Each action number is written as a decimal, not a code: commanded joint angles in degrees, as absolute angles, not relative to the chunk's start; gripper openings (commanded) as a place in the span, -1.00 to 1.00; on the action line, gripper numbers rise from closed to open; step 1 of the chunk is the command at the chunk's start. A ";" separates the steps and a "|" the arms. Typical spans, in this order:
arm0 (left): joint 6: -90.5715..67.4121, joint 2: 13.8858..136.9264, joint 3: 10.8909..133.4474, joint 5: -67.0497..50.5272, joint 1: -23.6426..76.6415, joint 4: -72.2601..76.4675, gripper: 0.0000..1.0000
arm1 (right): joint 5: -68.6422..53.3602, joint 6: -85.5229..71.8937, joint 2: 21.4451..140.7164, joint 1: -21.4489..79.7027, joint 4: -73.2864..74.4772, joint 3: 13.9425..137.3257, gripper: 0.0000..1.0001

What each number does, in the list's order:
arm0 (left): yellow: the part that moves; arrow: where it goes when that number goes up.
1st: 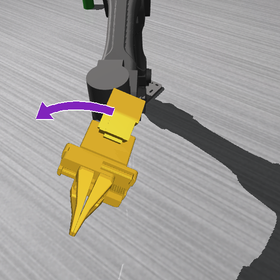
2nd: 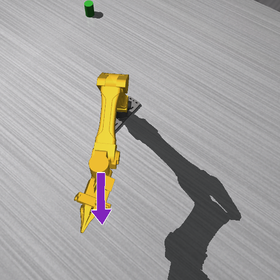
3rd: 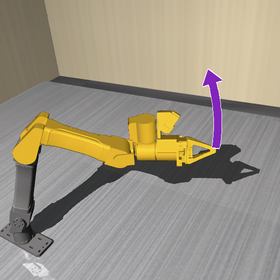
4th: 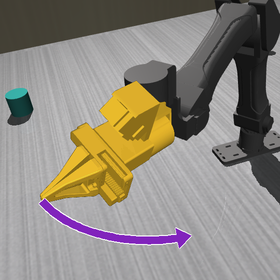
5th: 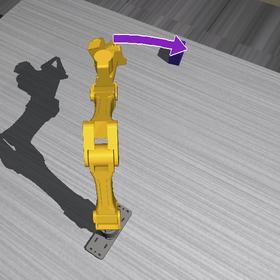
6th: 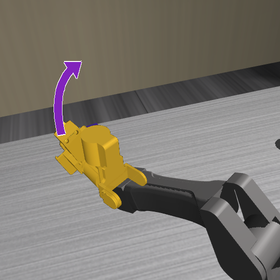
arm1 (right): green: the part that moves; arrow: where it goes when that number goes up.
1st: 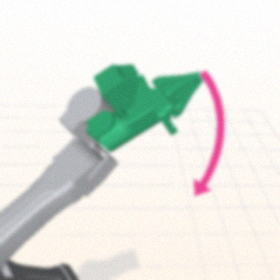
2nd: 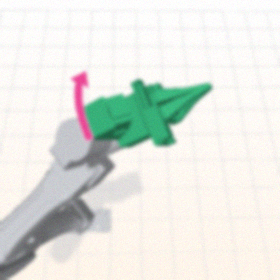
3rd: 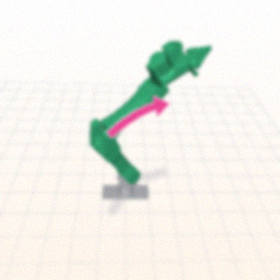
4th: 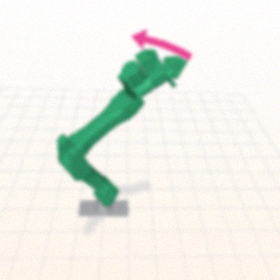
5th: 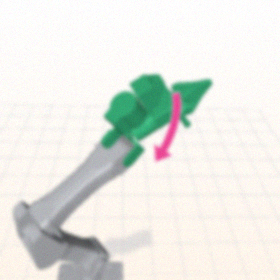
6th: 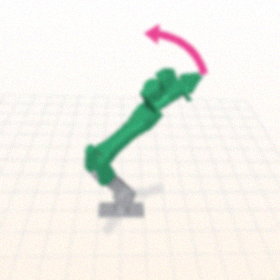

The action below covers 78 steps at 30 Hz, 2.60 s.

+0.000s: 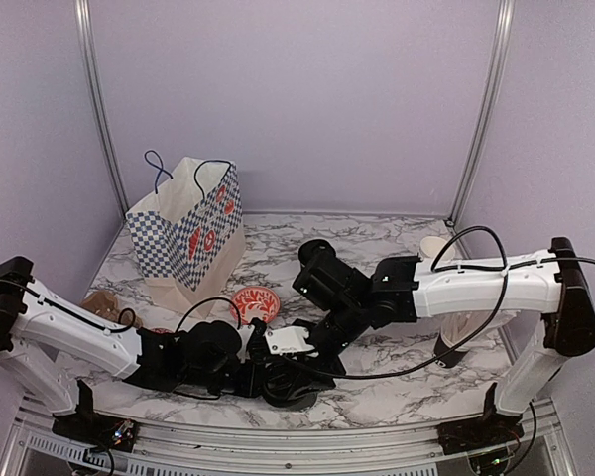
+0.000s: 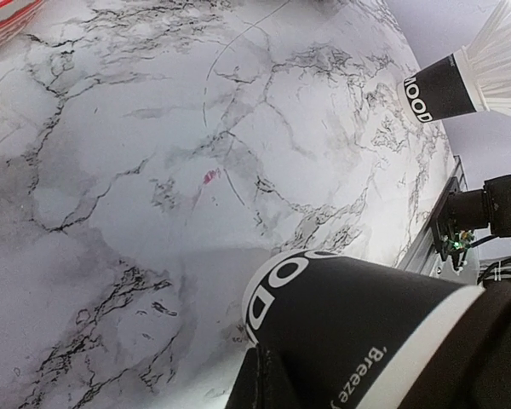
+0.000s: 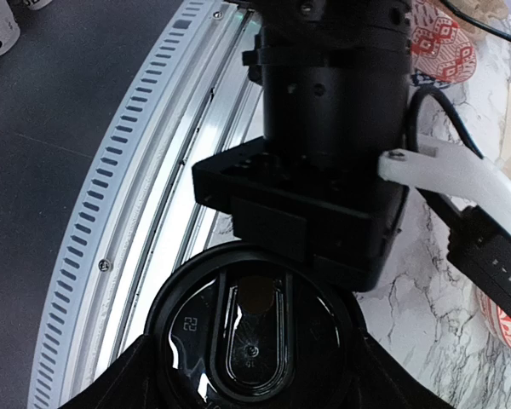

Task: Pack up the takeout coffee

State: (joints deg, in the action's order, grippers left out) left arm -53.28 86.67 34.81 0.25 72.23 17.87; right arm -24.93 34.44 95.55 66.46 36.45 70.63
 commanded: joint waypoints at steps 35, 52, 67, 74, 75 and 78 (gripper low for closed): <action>-75.14 77.61 35.17 1.80 73.73 20.69 -0.48 | -17.23 35.56 89.74 56.25 40.44 55.03 -0.03; -75.45 79.43 34.64 5.63 75.64 21.85 -0.55 | -18.19 34.83 90.52 56.27 40.50 55.45 -0.04; -76.81 85.79 34.63 0.27 73.82 28.48 -0.61 | -19.80 34.32 92.01 56.37 40.24 55.70 -0.05; -79.56 91.46 33.02 -6.38 72.07 37.77 -0.61 | -21.69 34.11 93.18 56.84 38.19 53.14 -0.05; -79.88 92.84 33.63 -7.61 71.86 38.35 -0.59 | -22.03 34.14 93.43 56.82 37.92 52.75 -0.05; -80.04 96.19 35.70 -10.43 71.49 39.36 -0.56 | -23.21 34.26 93.87 56.83 37.26 51.56 -0.05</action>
State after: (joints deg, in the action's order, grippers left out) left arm -79.29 88.77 33.58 -3.62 71.42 37.52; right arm -28.36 33.89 85.95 54.83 32.29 58.48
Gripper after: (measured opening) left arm 0.217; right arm 0.686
